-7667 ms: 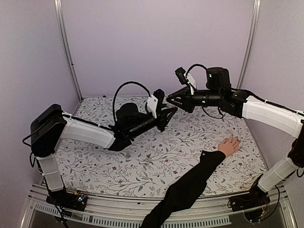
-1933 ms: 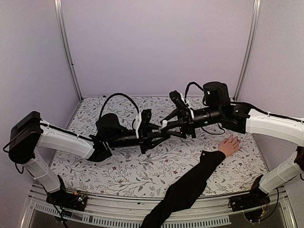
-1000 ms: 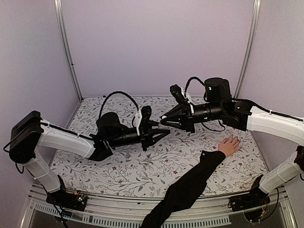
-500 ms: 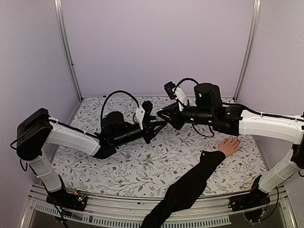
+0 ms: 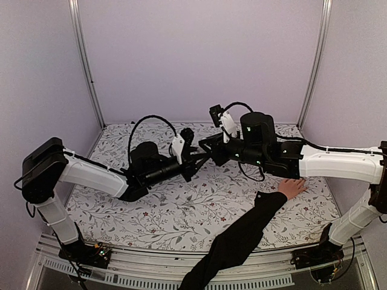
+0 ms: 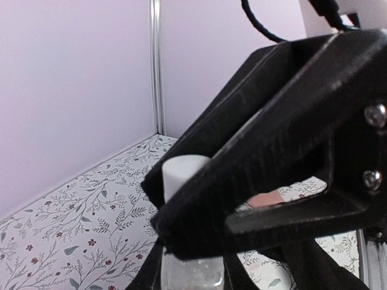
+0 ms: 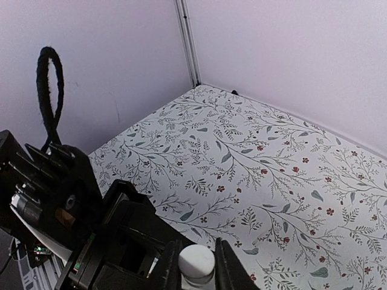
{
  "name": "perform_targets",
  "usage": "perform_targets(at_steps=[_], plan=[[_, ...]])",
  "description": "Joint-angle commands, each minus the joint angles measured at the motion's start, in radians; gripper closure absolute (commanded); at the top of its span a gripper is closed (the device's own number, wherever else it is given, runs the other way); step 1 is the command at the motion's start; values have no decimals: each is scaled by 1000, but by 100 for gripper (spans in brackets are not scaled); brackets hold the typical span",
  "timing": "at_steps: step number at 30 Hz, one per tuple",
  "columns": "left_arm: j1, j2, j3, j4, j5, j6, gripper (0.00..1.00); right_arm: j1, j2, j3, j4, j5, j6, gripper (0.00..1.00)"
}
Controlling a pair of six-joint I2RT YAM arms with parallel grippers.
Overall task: Paint the nails
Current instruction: Screw the nail polish bottle.
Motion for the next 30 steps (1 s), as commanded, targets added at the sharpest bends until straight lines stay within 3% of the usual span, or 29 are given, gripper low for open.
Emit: perform_targets(at_steps=[1, 7, 11, 16, 30], plan=[[-16, -29, 14, 51, 79, 31, 100, 18, -44, -30, 37, -60, -38, 66], [-16, -56, -12, 48, 135, 40, 100, -46, -137, -82, 60, -235, -83, 42], [-17, -69, -28, 47, 190, 41, 100, -95, -189, -107, 45, -455, -161, 36], [-16, -84, -35, 45, 258, 38, 100, -144, -207, -74, -74, -626, -285, 35], [-17, -98, -31, 52, 487, 20, 100, -177, -156, 31, -221, -926, -459, 53]])
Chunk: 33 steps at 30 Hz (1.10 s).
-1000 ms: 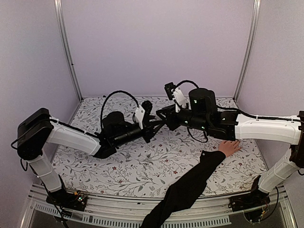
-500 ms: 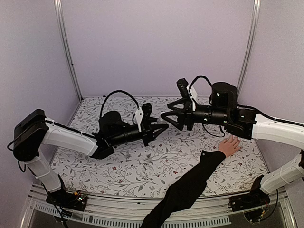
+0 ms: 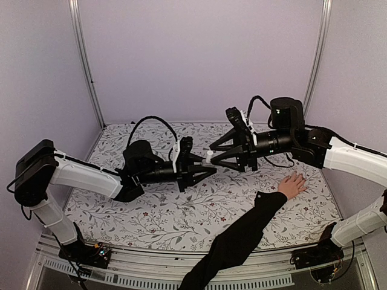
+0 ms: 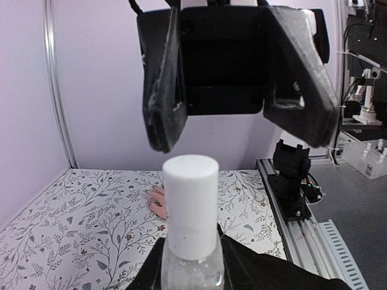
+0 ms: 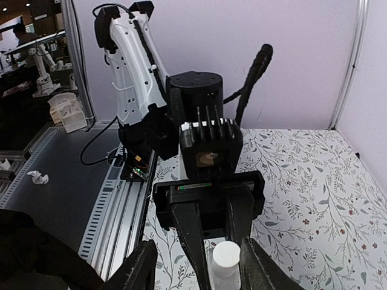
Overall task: Paint the nails
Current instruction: Screw the nail polish bottle.
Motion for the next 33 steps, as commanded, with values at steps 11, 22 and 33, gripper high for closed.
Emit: perform_targets(at_steps=[11, 22, 33], plan=[[-8, -30, 1, 31, 121, -15, 100, -6, 92, 93, -62, -127, -80, 61], [-7, -30, 0, 15, 25, -10, 100, -6, 114, 109, -69, -87, -45, 100], [-1, -5, 29, -19, -214, 14, 100, 12, 132, 106, -15, 144, 79, 100]])
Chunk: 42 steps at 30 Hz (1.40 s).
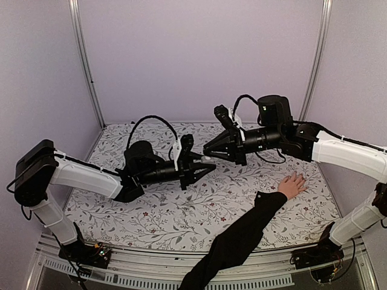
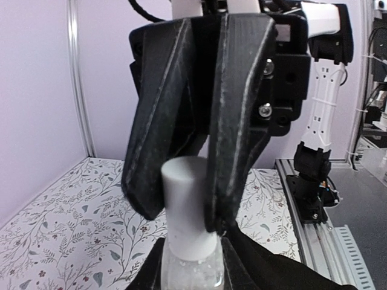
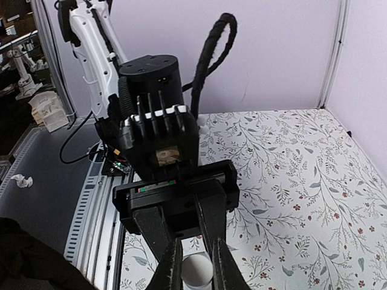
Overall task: Paint the nails
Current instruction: Screw the nail polish bottle.
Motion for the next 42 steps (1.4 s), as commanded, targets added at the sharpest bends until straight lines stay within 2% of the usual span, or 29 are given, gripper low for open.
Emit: perform_targets(at_steps=[1, 10, 20, 24, 29, 31, 33, 36, 42], plan=[[4, 0, 32, 2, -166, 26, 100, 23, 19, 16, 35, 130, 87, 100], [6, 56, 89, -5, -323, 34, 100, 65, 62, 19, 102, 364, 191, 100], [7, 102, 131, -9, -415, 36, 100, 148, 128, 25, 184, 660, 430, 100], [7, 107, 131, -12, -424, 36, 100, 155, 129, 21, 190, 716, 480, 100], [7, 84, 108, -21, -409, 36, 100, 155, 94, -2, 203, 706, 430, 100], [7, 68, 93, -21, -389, 36, 100, 153, 64, -19, 215, 678, 400, 93], [9, 52, 77, -13, -363, 36, 100, 150, 39, -36, 225, 655, 362, 77], [15, 27, 49, -5, -292, 36, 100, 134, -8, -63, 241, 598, 312, 61], [41, -11, -2, 21, -110, 39, 100, 78, -94, -109, 226, 470, 225, 45]])
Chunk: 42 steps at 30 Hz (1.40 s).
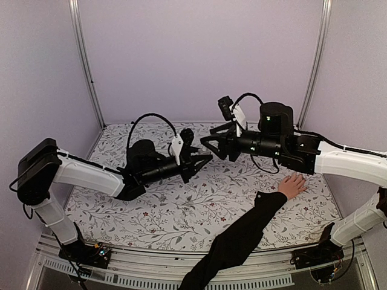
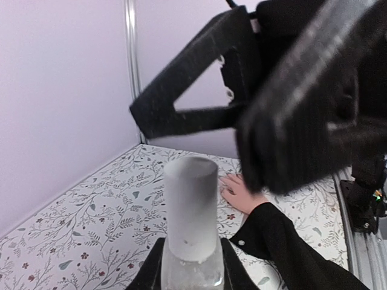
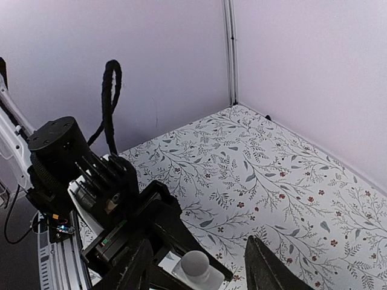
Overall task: Paint the nails
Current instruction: Screw the nail polish bottle.
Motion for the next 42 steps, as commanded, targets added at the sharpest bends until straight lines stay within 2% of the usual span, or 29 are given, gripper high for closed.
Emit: perform_targets(at_steps=[1, 7, 10, 11, 13, 22, 30, 36, 40, 42], plan=[[22, -49, -36, 46, 165, 9, 100, -42, -74, -29, 12, -145, -101, 44], [25, -60, -50, 60, 323, 11, 100, -60, -107, -24, -74, -386, -247, 44], [26, -60, -53, 89, 405, 9, 100, -61, -103, -11, -127, -503, -294, 48], [26, -54, -46, 103, 472, 10, 100, -61, -83, 13, -180, -582, -338, 52], [26, -48, -37, 107, 516, 10, 100, -61, -64, 31, -203, -620, -366, 55], [23, -44, -28, 110, 574, -22, 100, -61, -36, 55, -215, -643, -400, 57], [24, -44, -26, 103, 567, -25, 100, -61, -1, 77, -235, -666, -409, 65], [25, -45, -24, 98, 542, -27, 100, -61, 9, 83, -239, -665, -408, 81], [27, -49, -24, 92, 500, -28, 100, -61, 17, 96, -240, -641, -388, 99], [28, -52, -27, 91, 463, -30, 100, -61, 24, 100, -238, -633, -373, 100]])
